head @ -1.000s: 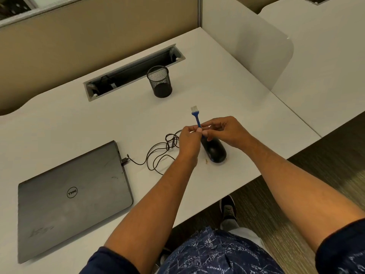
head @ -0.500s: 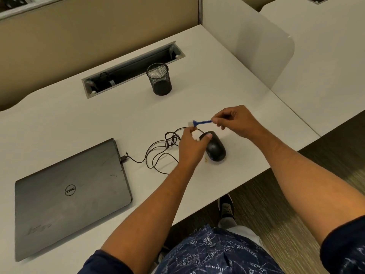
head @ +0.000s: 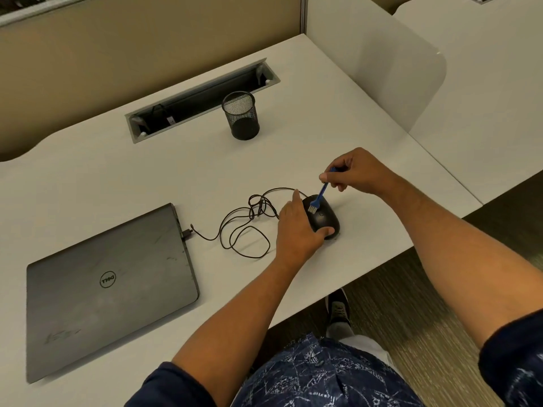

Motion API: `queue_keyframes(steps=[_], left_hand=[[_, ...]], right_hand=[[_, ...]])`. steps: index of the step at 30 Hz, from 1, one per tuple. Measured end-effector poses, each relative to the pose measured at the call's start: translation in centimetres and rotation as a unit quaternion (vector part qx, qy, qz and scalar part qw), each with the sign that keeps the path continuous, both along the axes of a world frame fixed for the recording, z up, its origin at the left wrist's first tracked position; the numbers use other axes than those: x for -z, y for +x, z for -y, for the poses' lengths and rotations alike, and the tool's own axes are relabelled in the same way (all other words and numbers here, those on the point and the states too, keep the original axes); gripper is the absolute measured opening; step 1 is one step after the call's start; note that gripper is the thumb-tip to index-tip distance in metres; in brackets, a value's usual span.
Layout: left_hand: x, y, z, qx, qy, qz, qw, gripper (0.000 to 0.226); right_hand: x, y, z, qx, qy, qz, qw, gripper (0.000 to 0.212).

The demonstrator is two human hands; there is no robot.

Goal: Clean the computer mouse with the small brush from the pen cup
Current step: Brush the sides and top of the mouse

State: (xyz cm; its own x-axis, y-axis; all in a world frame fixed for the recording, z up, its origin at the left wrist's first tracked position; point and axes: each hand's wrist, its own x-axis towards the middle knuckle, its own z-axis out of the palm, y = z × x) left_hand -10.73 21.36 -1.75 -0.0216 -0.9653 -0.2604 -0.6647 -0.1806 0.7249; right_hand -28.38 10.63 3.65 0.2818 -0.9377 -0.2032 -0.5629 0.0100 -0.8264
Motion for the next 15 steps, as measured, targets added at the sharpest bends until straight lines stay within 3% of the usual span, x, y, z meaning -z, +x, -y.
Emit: queue_keyframes(steps=[5, 10, 15], left_hand=[[0.3, 0.2, 0.1, 0.006, -0.002, 0.006, 1.0, 0.118], [0.3, 0.1, 0.0, 0.007, -0.001, 0.002, 1.0, 0.116], [0.4, 0.1, -0.1, 0.004, -0.01, -0.002, 1.0, 0.114]], right_hand=[[0.5, 0.6, 0.5, 0.071, -0.05, -0.035, 0.996, 0.02], [0.0, 0.6, 0.8, 0.025, -0.018, -0.04, 0.999, 0.018], [0.6, 1.4, 1.1, 0.071, -0.081, -0.054, 0.993, 0.019]])
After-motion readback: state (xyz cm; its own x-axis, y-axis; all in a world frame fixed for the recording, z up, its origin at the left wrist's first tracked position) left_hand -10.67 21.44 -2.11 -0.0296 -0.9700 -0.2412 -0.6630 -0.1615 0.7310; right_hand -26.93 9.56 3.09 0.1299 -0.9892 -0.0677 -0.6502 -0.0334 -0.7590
